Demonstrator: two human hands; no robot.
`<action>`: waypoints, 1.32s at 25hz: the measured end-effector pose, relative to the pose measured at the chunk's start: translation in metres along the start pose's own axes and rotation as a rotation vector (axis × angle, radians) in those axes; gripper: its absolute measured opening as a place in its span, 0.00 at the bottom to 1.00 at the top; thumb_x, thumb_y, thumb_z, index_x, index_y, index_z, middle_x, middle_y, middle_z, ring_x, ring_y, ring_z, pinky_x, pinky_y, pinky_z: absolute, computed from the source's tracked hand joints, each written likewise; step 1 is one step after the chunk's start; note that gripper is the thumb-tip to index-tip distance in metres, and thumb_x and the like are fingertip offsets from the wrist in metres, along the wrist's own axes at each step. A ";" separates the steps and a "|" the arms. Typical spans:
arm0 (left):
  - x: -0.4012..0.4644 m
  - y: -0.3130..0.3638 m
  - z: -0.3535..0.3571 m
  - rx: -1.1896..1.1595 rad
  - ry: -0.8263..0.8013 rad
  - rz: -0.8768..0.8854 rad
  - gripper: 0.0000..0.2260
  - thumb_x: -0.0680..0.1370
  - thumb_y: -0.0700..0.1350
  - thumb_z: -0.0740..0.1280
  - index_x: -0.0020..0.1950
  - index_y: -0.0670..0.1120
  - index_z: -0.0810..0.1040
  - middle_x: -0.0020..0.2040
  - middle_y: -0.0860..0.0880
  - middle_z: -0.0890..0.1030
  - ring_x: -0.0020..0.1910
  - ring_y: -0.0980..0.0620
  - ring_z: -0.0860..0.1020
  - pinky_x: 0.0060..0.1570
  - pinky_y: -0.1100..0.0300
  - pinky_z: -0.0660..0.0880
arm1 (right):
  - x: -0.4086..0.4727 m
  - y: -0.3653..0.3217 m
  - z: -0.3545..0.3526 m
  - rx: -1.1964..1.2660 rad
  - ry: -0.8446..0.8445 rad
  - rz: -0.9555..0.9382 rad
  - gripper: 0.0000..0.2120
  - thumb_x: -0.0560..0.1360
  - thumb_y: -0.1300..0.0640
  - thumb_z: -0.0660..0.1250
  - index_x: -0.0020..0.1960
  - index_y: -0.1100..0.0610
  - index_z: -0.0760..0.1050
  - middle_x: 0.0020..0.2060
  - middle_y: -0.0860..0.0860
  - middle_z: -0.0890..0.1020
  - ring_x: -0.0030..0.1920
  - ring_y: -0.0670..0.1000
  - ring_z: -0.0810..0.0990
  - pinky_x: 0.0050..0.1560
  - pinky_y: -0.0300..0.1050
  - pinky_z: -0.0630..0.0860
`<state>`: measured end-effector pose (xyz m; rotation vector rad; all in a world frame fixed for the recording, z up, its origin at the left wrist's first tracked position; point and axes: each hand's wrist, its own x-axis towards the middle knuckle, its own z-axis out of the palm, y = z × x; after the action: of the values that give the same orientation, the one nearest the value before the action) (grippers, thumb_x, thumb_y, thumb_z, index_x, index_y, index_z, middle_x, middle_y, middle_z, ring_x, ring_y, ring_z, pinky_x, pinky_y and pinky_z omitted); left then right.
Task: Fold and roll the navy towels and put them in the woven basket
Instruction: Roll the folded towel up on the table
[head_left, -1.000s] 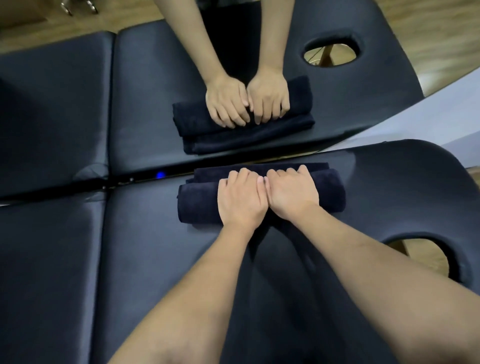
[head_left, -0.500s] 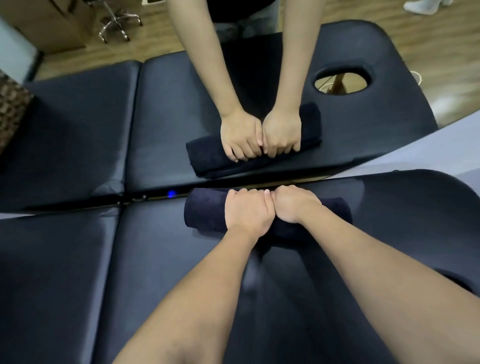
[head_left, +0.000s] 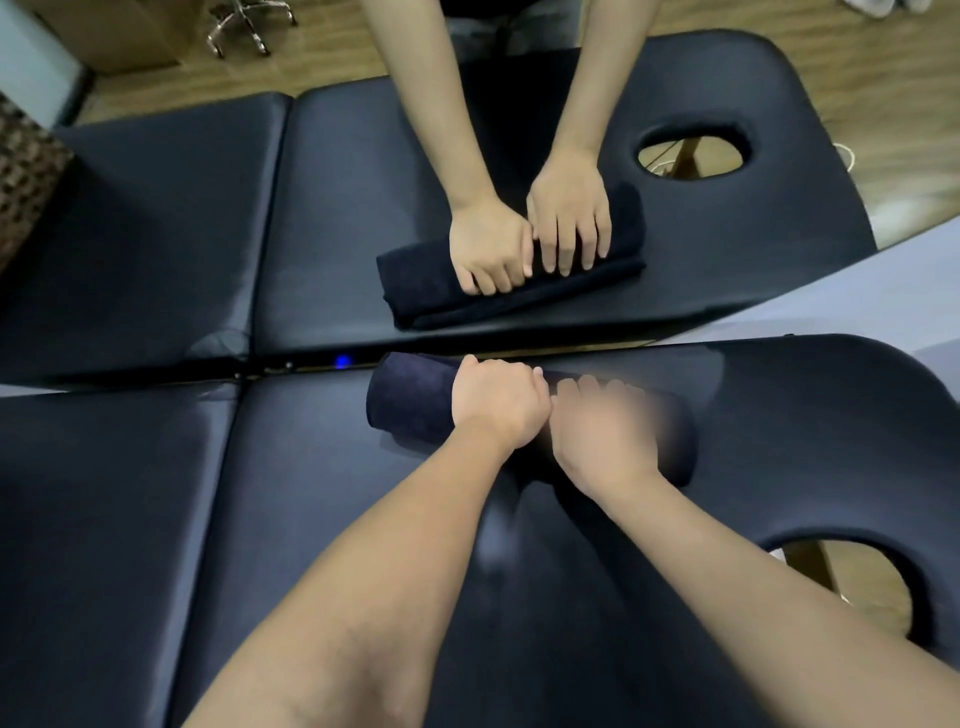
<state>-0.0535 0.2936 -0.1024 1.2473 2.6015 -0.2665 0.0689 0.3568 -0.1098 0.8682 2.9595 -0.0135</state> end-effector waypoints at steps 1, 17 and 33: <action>0.002 0.001 -0.001 -0.009 -0.028 0.009 0.22 0.84 0.53 0.48 0.41 0.49 0.78 0.42 0.49 0.84 0.40 0.46 0.77 0.46 0.51 0.62 | 0.002 0.001 -0.002 -0.018 -0.030 -0.017 0.18 0.81 0.52 0.52 0.43 0.59 0.76 0.38 0.58 0.82 0.38 0.63 0.78 0.45 0.58 0.72; -0.010 -0.006 -0.006 -0.398 -0.066 -0.176 0.20 0.83 0.53 0.53 0.42 0.48 0.79 0.44 0.48 0.81 0.45 0.44 0.78 0.44 0.53 0.68 | 0.048 0.015 -0.007 0.112 -0.372 -0.261 0.19 0.84 0.48 0.43 0.48 0.51 0.71 0.49 0.53 0.84 0.47 0.57 0.78 0.55 0.54 0.66; -0.031 -0.010 0.008 -0.014 0.032 0.118 0.21 0.85 0.53 0.46 0.43 0.52 0.76 0.49 0.48 0.85 0.48 0.44 0.79 0.48 0.50 0.64 | 0.004 0.018 -0.007 0.304 -0.473 -0.150 0.24 0.84 0.41 0.43 0.62 0.53 0.72 0.61 0.53 0.74 0.62 0.58 0.71 0.60 0.58 0.70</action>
<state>-0.0411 0.2622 -0.1006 1.4051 2.5394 -0.2084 0.0754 0.3744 -0.1025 0.5614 2.5940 -0.6001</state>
